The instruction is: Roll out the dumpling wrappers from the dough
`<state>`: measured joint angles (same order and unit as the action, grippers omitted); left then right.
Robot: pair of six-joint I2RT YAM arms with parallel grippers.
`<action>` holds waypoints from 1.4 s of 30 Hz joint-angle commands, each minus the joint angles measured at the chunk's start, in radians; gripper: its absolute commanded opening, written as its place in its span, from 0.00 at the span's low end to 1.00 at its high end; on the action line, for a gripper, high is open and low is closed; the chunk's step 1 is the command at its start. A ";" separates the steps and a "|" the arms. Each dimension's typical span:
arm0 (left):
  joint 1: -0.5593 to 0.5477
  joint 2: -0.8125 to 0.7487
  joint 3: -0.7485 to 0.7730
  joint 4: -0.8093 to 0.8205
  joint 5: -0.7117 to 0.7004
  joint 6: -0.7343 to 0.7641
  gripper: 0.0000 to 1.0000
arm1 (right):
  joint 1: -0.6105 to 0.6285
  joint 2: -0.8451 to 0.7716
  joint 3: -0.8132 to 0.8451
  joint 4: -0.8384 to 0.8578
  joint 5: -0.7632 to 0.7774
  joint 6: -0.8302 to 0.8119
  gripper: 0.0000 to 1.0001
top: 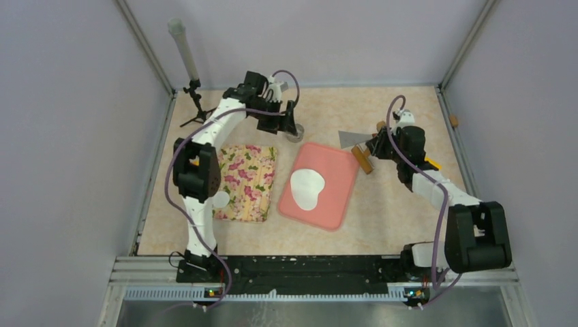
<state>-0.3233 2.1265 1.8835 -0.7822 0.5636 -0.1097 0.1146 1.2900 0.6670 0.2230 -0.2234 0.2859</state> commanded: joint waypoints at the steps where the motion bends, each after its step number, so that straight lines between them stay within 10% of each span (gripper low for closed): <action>1: 0.050 -0.202 -0.064 -0.071 -0.068 0.123 0.99 | -0.005 0.071 0.031 0.158 0.115 0.041 0.13; 8: 0.118 -0.305 -0.266 0.010 -0.204 0.183 0.99 | -0.027 0.084 -0.007 0.199 0.165 0.055 0.37; 17: 0.108 -0.019 0.044 0.002 -0.254 0.044 0.99 | -0.030 0.014 0.039 -0.023 0.266 -0.029 0.73; 28: 0.058 0.208 0.260 0.112 -0.264 -0.073 0.89 | -0.030 -0.134 0.123 -0.219 0.501 -0.245 0.76; 42: 0.001 0.311 0.287 0.147 -0.298 -0.107 0.76 | -0.032 -0.343 -0.001 -0.057 0.562 -0.390 0.77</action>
<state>-0.3313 2.4218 2.1307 -0.6704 0.2905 -0.1898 0.0933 1.0065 0.6773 0.0795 0.3073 -0.0544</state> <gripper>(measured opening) 0.766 0.771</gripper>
